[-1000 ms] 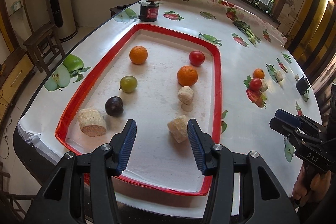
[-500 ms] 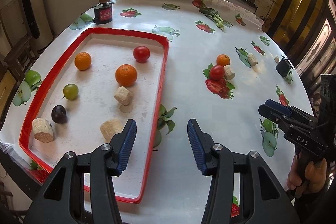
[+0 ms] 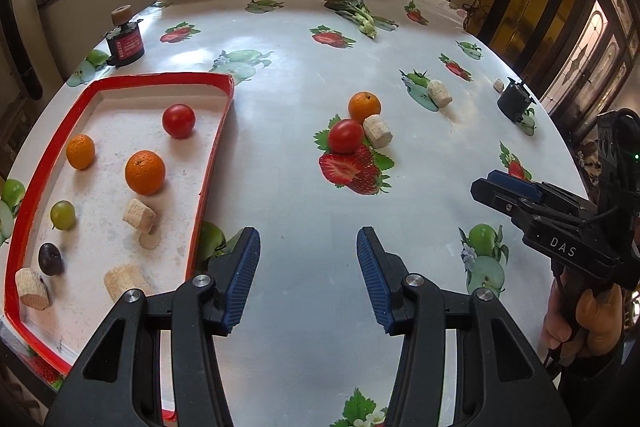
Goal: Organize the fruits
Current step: 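Move both tools back toward the red tomato and remaining cork, then grasp the red tomato with the left tool while the right tool grasps a large cork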
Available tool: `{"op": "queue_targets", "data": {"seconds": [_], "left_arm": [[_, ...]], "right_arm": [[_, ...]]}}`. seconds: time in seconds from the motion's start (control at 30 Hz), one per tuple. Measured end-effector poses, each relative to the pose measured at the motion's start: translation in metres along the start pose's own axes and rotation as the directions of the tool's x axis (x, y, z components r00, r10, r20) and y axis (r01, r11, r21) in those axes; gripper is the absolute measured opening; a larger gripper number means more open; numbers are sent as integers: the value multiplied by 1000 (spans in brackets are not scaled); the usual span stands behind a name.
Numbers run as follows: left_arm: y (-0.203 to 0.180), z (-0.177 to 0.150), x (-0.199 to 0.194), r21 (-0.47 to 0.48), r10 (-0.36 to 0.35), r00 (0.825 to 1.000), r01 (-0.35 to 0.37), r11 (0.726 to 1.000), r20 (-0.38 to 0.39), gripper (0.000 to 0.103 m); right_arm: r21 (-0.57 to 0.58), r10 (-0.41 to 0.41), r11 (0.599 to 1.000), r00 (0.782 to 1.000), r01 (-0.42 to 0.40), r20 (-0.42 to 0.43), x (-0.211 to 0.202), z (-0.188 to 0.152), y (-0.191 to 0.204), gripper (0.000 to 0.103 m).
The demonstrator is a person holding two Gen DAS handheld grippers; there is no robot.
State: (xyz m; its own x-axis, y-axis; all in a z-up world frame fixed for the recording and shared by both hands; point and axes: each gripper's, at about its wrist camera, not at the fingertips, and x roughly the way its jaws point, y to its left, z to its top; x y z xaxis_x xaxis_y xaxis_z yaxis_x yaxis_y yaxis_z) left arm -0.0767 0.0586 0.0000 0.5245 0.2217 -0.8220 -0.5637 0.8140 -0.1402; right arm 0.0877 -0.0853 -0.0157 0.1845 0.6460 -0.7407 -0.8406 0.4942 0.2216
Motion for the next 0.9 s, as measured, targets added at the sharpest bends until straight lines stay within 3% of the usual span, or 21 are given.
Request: {"op": "queue_targets", "data": {"seconds": [0.47,0.9], "left_arm": [[-14,33,48,29,-39,999,40,999,-34,48],[-18,61,92,34,-65,996,67,997,-61,48]], "right_arm": [[20,-78,997,997,78,-6,19,32,-44,46],[45,-179,983,984,180,-19,75,84,-78,46]]}}
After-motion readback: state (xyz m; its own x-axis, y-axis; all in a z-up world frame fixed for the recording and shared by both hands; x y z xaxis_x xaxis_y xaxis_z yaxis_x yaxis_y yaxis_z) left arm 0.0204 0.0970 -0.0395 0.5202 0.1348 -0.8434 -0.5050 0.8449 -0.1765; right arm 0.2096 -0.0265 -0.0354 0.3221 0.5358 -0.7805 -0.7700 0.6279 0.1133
